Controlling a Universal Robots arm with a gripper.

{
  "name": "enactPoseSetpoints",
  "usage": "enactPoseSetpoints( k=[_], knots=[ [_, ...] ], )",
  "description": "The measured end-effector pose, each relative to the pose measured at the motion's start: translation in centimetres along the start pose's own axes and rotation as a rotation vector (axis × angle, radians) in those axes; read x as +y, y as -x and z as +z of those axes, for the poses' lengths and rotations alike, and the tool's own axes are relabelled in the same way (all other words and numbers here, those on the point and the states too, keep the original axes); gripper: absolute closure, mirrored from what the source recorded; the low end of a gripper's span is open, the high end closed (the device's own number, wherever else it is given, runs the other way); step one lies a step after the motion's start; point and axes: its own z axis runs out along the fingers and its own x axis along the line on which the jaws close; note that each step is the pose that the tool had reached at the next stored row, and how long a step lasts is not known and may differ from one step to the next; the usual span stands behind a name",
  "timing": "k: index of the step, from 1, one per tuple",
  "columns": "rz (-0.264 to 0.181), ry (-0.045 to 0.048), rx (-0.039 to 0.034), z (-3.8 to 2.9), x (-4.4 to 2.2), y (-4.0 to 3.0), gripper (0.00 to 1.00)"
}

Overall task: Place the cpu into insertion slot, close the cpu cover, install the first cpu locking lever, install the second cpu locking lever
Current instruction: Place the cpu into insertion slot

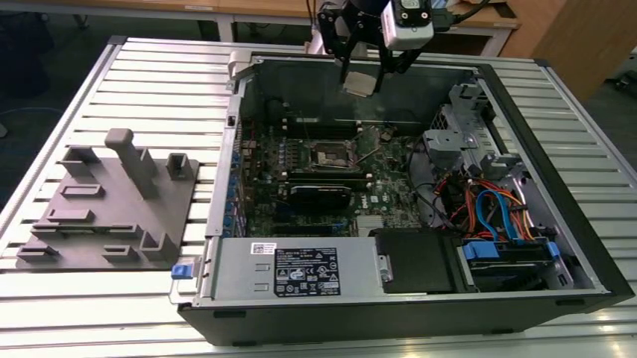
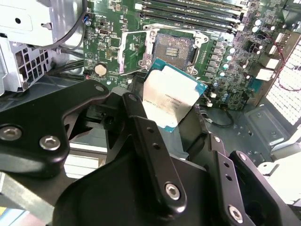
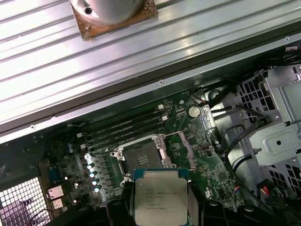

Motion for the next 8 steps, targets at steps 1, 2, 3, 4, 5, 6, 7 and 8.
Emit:
enactPoseSetpoints(
  k=[1, 2, 3, 4, 5, 6, 7, 8],
  knots=[
    [0.008, 0.0002, -0.0007, 0.00, 0.00, 0.00, 0.46],
    [0.011, 0.0002, -0.0009, 0.00, 0.00, 0.00, 0.46],
    [0.011, 0.0003, -0.0009, 0.00, 0.00, 0.00, 0.46],
    [0.011, 0.0003, -0.0009, 0.00, 0.00, 0.00, 0.46],
    [0.011, 0.0002, -0.0010, 0.00, 0.00, 0.00, 0.46],
    [0.012, 0.0002, -0.0010, 0.00, 0.00, 0.00, 0.46],
    [0.021, 0.0005, -0.0018, 0.00, 0.00, 0.00, 0.46],
    [0.028, 0.0006, -0.0024, 0.00, 0.00, 0.00, 0.46]
  ],
)
